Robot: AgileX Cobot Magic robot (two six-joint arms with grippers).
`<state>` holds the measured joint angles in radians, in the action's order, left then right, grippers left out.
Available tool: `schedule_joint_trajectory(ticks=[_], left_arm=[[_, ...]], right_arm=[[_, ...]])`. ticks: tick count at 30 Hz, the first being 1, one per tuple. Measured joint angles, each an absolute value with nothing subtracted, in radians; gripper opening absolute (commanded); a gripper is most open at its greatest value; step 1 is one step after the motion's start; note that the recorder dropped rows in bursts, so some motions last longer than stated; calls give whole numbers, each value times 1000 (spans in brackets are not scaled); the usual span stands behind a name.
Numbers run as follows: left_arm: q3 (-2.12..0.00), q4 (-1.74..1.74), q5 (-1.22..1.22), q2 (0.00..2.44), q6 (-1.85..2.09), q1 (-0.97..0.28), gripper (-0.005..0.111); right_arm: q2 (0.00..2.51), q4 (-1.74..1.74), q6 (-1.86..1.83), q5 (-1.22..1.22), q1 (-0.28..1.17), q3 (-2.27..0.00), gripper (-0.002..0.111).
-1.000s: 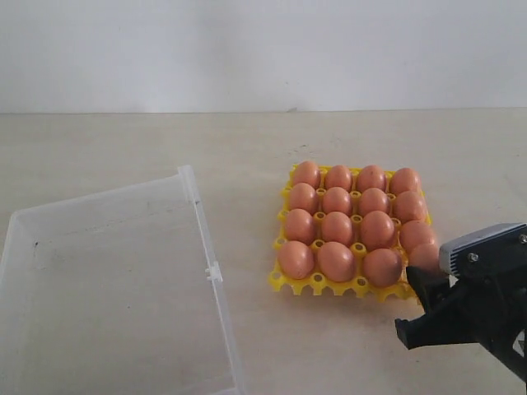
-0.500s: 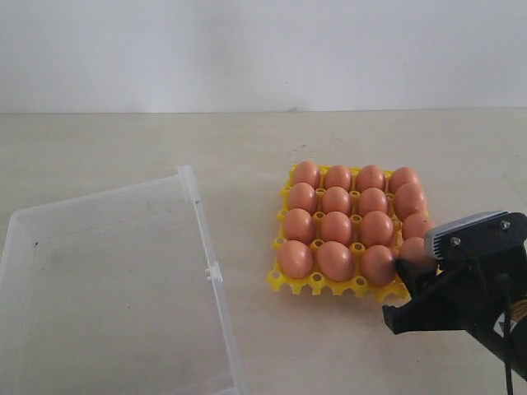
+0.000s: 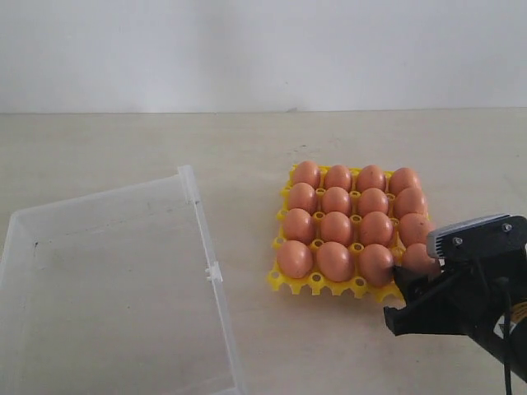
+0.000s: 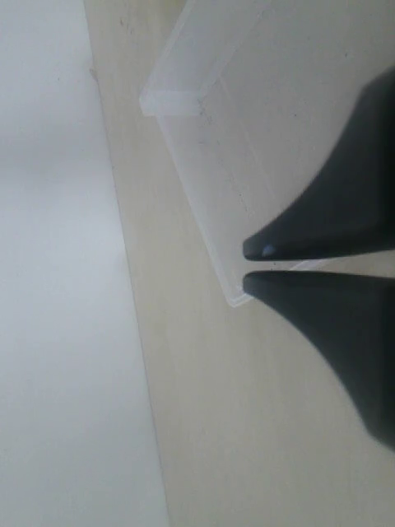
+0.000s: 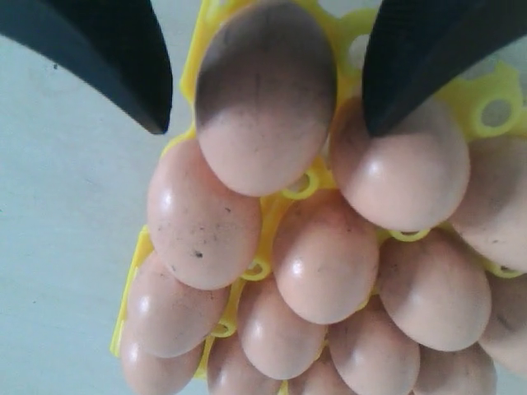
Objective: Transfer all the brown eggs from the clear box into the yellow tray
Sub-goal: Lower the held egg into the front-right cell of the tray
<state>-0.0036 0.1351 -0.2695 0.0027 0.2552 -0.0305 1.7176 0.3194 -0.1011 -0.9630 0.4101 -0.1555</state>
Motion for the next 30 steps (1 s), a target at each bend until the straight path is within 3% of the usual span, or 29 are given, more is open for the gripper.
schedule_joint_trajectory(ticks=[12, 15, 18, 23, 30], left_arm=[[-4, 135, -269, 3, 255, -31, 4], [-4, 135, -269, 3, 255, -31, 4], [-4, 135, -269, 3, 255, -31, 4], [-4, 135, -269, 3, 255, -31, 4], [-4, 135, -269, 3, 255, -31, 4]], right_arm=[[1377, 309, -103, -903, 410, -152, 57], [1273, 308, -79, -848, 410, -154, 35], [1177, 308, -40, -649, 410, -157, 0], [1092, 313, -12, -268, 410, -157, 0], [1089, 313, -62, -254, 410, -154, 0]])
